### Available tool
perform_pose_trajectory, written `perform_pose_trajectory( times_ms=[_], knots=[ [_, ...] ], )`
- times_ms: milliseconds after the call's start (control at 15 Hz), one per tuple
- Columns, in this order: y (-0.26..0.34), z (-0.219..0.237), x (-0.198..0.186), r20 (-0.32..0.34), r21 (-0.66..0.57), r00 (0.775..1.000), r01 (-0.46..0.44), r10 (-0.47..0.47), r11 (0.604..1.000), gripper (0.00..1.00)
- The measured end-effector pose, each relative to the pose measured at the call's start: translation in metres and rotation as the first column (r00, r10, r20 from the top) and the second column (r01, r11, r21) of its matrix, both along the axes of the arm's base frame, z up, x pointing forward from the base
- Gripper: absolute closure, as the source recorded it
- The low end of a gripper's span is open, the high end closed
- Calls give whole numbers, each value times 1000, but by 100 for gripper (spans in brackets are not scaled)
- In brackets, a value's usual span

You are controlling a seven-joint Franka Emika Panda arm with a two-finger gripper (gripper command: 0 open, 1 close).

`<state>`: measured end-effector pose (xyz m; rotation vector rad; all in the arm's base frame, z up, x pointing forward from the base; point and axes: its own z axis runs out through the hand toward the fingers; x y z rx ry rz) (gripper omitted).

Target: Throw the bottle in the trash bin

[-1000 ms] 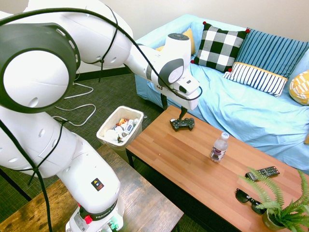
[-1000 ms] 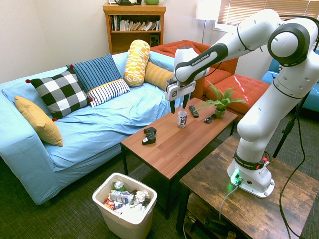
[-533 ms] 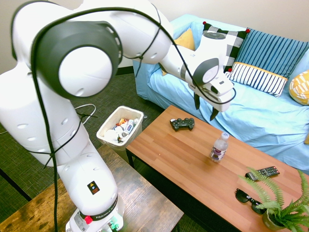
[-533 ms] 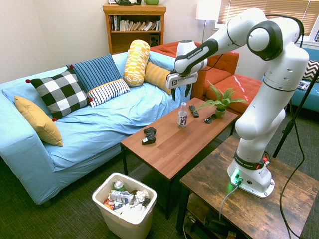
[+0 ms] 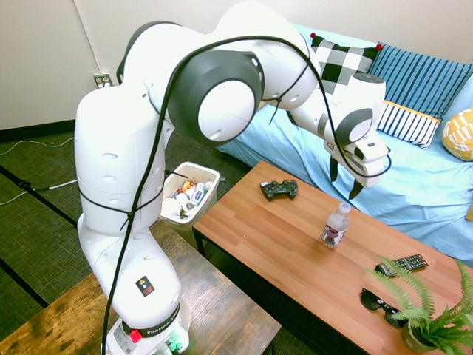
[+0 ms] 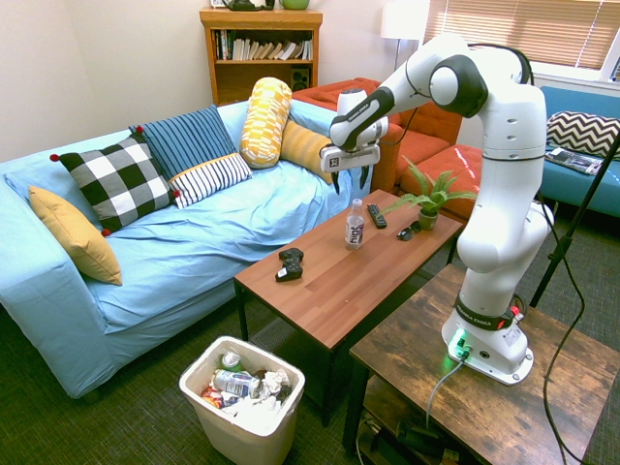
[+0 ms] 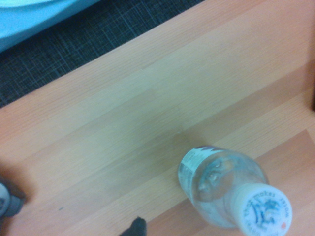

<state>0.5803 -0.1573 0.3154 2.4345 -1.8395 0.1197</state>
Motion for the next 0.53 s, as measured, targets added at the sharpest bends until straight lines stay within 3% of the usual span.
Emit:
perform_pose_trajectory(
  times_ms=[533],
  knots=[
    [-22,-54,-5,-85,1,995,45,-45,999,0]
  ],
)
